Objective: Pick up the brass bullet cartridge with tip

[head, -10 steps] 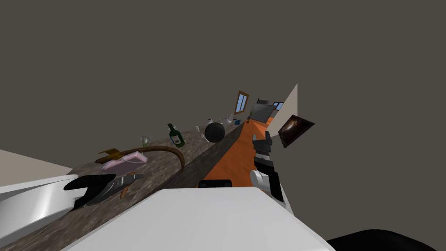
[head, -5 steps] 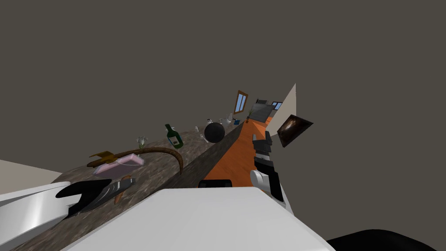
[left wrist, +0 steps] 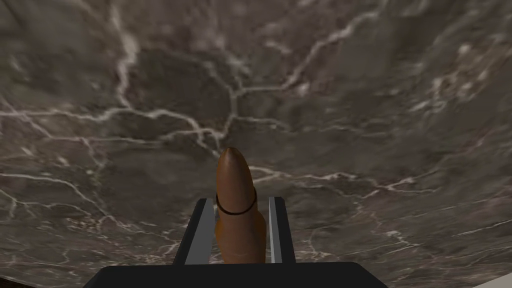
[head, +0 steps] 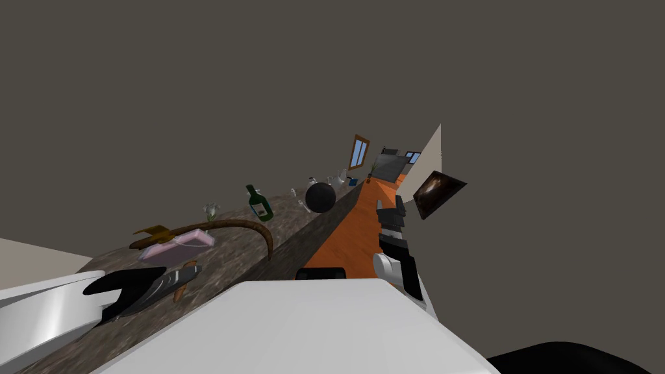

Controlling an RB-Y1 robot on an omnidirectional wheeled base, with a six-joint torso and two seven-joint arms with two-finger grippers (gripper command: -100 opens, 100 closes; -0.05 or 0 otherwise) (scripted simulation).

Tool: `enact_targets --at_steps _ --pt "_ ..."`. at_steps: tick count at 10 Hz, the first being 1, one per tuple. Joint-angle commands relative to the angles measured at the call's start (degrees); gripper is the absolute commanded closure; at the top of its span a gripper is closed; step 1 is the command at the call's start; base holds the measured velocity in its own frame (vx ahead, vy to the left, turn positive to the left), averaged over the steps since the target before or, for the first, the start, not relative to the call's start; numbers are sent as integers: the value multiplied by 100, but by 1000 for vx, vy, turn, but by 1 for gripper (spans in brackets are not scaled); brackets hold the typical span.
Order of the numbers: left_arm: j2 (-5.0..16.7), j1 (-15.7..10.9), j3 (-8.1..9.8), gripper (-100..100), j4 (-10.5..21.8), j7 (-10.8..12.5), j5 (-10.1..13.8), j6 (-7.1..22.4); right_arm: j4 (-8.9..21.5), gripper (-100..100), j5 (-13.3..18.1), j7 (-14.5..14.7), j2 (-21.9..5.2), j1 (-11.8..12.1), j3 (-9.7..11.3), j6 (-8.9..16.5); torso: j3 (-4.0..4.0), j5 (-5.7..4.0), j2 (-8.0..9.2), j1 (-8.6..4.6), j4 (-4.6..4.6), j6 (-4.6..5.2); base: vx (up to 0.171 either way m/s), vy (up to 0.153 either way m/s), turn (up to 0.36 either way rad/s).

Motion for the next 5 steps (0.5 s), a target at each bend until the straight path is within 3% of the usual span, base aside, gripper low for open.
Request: enact_targets --at_steps 1,4,5 --pt "176 66 122 100 -140 76 63 47 0 0 0 0 0 0 0 0 0 0 0 0 0 0 -8 0 72" --pt "519 95 274 100 -350 159 252 121 0 0 0 0 0 0 0 0 7 -3 12 -6 3 -2 -32 -3 70" --pt "459 150 270 100 -300 149 197 68 0 0 0 0 0 0 0 0 9 -5 16 -8 3 -2 -19 -2 8"
